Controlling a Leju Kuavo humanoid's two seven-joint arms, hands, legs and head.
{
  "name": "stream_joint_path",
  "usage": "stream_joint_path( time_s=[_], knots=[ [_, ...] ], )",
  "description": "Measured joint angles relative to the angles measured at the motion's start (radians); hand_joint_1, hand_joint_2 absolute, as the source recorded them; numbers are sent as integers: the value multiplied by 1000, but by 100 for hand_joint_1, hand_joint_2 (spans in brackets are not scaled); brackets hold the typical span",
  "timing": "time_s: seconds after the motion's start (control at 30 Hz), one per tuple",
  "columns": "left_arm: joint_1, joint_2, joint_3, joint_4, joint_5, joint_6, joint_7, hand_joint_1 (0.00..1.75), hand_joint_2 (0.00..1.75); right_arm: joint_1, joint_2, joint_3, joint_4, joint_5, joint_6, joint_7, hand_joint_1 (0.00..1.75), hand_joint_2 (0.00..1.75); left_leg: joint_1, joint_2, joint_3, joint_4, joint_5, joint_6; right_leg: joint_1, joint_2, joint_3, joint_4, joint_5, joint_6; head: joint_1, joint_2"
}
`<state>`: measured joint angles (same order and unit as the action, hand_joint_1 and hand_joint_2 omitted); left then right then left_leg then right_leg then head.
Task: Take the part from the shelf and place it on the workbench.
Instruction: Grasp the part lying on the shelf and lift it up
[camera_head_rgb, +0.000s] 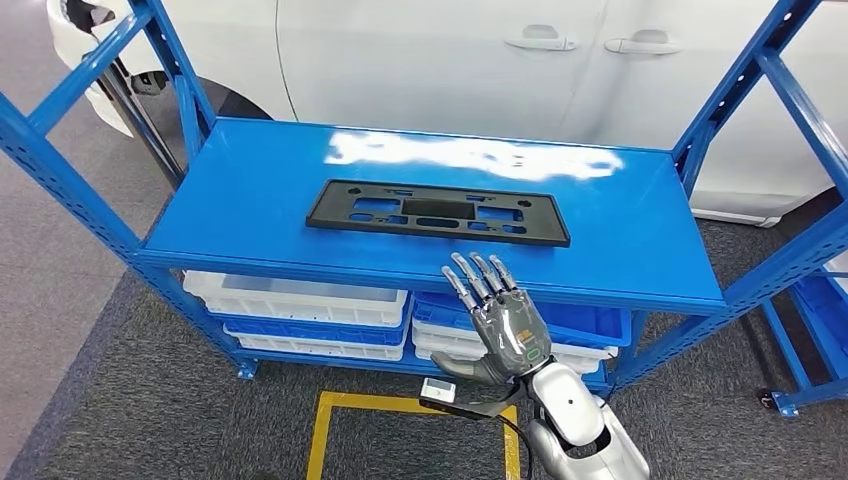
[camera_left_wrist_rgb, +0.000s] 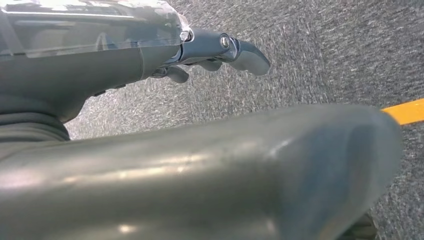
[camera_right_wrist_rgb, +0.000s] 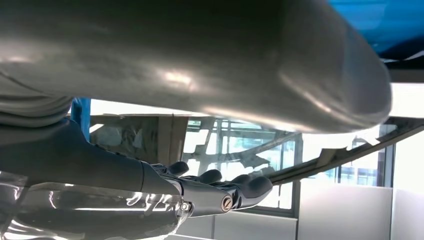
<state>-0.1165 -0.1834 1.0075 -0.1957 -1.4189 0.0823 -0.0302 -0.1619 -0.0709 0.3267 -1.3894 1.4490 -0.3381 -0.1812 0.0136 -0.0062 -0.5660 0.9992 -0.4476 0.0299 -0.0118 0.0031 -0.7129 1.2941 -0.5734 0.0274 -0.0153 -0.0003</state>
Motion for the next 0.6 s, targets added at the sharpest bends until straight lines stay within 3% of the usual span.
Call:
stream_joint_path(
  time_s=[0.03, 0.1, 0.17, 0.27, 0.33, 0.43, 0.47, 0.5, 0.53, 0.6],
  knots=[
    [-1, 1, 0, 0, -1, 0, 2, 0, 0, 1, 1, -1, -1, 1, 0, 0, 0, 0, 0, -1, 5, 0, -4, -1, -1, 0, 6, -29, 32, -1, 0, 0],
    [-2, 1, -1, 0, -3, 0, 3, 0, 0, 1, 2, -5, -7, 2, 0, 0, 0, 0, -1, -2, 18, 1, -14, -7, -1, -1, 58, -161, 113, -6, 0, 0],
    [-6, 2, -1, 0, -5, -1, 4, 0, 0, 2, 4, -7, -15, 2, -1, 0, 0, 0, -5, -2, 23, 4, -24, -17, 3, -2, 99, -262, 148, -14, 0, 0],
    [-10, 4, -2, 0, -7, -2, 5, 0, 0, 7, 7, -8, -23, 2, -1, 0, 0, 0, -6, 0, 25, 3, -33, -34, 5, 1, 107, -283, 140, -27, 0, 0],
    [-11, 6, -3, 0, -8, -2, 5, 0, 0, 9, 7, -9, -29, 2, -1, 0, 0, 0, -4, 1, 13, 39, -56, -45, 1, 1, 116, -289, 137, -39, 0, 0],
    [-10, 8, -6, 0, -8, -2, 5, 0, 0, 12, 8, -10, -33, 2, -1, 0, 0, 0, -1, 1, -79, 222, -131, -56, 1, -1, 129, -291, 128, -51, 0, 0],
    [-9, 8, -7, 0, -8, -2, 5, 0, 0, 14, 8, -10, -33, 2, -1, 0, 0, 0, -1, 1, -112, 275, -143, -58, 2, -1, 134, -291, 124, -52, 0, 0],
    [-7, 9, -7, 0, -8, -2, 5, 0, 0, 17, 8, -11, -33, 2, -1, 0, 0, 0, -1, 1, -130, 296, -135, -59, 2, -1, 139, -291, 120, -52, 0, 0],
    [-7, 9, -8, 0, -8, -2, 5, 0, 0, 18, 8, -11, -33, 2, -1, 0, 0, 0, -1, 1, -128, 275, -106, -58, 3, 0, 146, -290, 115, -51, 0, 0],
    [-7, 10, -8, 0, -7, -1, 5, 0, 0, 20, 8, -11, -33, 0, -1, -2, 0, 0, -1, 1, -83, 149, -22, -52, 3, 2, 161, -290, 104, -47, 0, 0]
  ],
)
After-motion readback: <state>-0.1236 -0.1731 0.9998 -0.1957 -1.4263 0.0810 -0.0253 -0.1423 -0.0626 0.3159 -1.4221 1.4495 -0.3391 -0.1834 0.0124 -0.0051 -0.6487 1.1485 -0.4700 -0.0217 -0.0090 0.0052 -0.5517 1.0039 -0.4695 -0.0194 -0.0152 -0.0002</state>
